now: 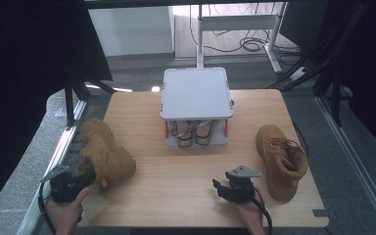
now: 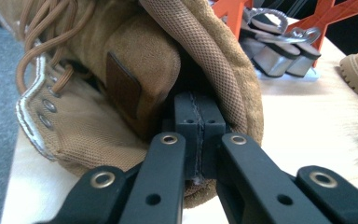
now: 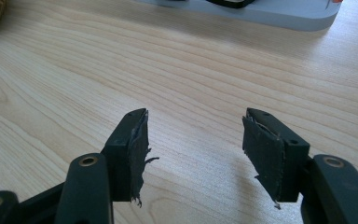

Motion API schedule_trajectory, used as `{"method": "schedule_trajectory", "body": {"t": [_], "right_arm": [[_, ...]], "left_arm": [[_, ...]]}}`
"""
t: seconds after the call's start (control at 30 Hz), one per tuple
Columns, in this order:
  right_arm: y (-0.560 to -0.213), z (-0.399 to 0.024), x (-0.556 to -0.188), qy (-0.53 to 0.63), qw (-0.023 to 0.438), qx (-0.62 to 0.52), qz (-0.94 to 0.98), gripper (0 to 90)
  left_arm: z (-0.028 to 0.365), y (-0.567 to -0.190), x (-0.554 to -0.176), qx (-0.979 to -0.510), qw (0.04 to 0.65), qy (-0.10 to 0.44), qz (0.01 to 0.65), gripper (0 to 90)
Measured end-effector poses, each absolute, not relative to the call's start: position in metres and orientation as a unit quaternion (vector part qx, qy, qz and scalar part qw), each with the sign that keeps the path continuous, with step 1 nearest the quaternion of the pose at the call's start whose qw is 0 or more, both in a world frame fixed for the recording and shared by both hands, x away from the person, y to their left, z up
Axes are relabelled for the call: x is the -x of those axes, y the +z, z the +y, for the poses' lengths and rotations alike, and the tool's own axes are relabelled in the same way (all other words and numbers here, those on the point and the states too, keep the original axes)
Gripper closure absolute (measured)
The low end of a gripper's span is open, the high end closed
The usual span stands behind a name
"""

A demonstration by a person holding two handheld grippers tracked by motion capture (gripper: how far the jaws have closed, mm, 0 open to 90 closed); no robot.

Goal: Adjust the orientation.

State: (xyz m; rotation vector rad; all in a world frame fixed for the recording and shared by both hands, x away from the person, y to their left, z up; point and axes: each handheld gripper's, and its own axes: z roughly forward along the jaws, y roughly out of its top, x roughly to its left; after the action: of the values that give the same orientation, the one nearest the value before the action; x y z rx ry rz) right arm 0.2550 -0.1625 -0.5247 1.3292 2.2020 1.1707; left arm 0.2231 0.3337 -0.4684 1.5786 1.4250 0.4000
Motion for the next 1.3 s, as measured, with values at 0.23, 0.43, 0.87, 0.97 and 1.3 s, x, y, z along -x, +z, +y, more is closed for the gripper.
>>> {"method": "schedule_trajectory", "body": {"t": [0.23,0.43,0.87,0.97,1.3], "right_arm": [[-0.527,-0.161,-0.256,0.406,0.155,-0.464,0.772,40.5],[-0.529,-0.159,-0.256,0.399,0.156,-0.463,0.776,40.5],[-0.528,-0.164,-0.256,0.404,0.155,-0.470,0.769,40.7],[-0.527,-0.165,-0.256,0.406,0.155,-0.471,0.768,40.8],[-0.528,-0.165,-0.255,0.406,0.154,-0.470,0.769,40.8]], "left_arm": [[0.315,-0.456,-0.248,-0.656,0.469,0.163,0.568,89.7],[0.283,-0.443,-0.288,-0.679,0.461,0.162,0.548,89.8],[0.263,-0.426,-0.290,-0.696,0.454,0.182,0.526,89.2],[0.258,-0.424,-0.287,-0.699,0.458,0.183,0.517,89.2],[0.225,-0.442,-0.287,-0.712,0.450,0.178,0.509,89.3]]}}
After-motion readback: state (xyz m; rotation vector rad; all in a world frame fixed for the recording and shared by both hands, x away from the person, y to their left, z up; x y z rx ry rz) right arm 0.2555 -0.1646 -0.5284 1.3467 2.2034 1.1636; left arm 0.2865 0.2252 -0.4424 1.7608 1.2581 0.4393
